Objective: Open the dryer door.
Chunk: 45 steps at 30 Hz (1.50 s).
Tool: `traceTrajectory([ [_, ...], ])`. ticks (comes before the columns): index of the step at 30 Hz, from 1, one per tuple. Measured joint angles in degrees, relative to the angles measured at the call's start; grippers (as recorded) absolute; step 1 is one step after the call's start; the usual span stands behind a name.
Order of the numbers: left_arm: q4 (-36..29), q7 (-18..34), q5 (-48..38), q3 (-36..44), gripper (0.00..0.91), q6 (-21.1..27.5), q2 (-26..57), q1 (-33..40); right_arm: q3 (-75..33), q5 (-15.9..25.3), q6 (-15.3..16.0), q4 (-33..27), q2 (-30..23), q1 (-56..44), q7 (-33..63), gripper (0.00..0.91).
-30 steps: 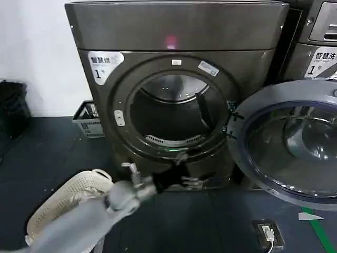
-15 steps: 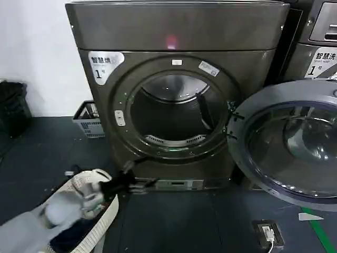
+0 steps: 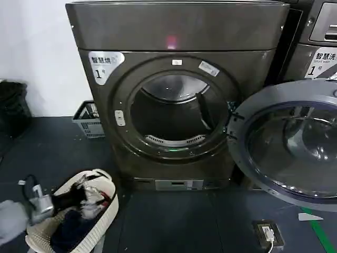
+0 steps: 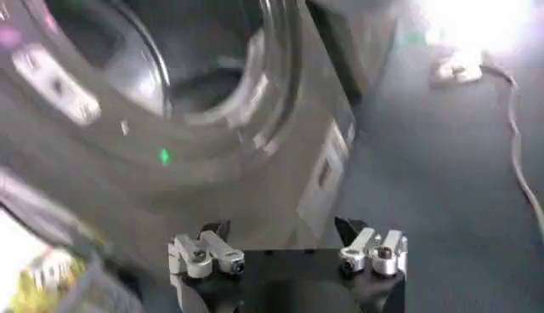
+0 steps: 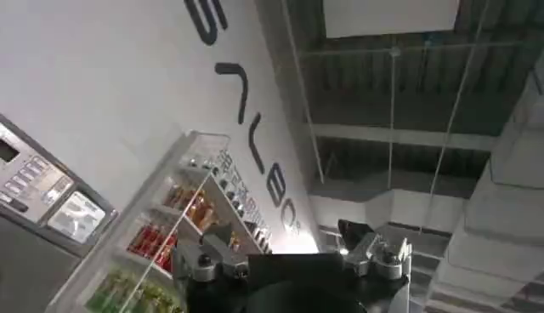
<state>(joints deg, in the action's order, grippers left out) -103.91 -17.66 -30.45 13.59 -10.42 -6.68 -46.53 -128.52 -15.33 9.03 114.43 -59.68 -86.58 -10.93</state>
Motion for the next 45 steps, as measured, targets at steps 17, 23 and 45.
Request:
traceTrajectory([
  [17,1.08,-3.27,1.76,-2.49,0.907,5.06,12.42,-4.33,0.37,0.67,-1.21,-1.33,-0.04,0.46,-0.42,0.907],
  [23,2.20,-5.71,6.28,-3.04,0.907,7.26,12.94,-4.27,1.04,0.62,-1.23,-1.21,-0.54,0.79,-0.17,0.907],
  [45,2.84,-8.70,9.82,-4.29,0.907,8.51,13.38,-5.40,1.87,0.52,-1.58,-0.69,-1.20,1.38,-0.16,0.907],
])
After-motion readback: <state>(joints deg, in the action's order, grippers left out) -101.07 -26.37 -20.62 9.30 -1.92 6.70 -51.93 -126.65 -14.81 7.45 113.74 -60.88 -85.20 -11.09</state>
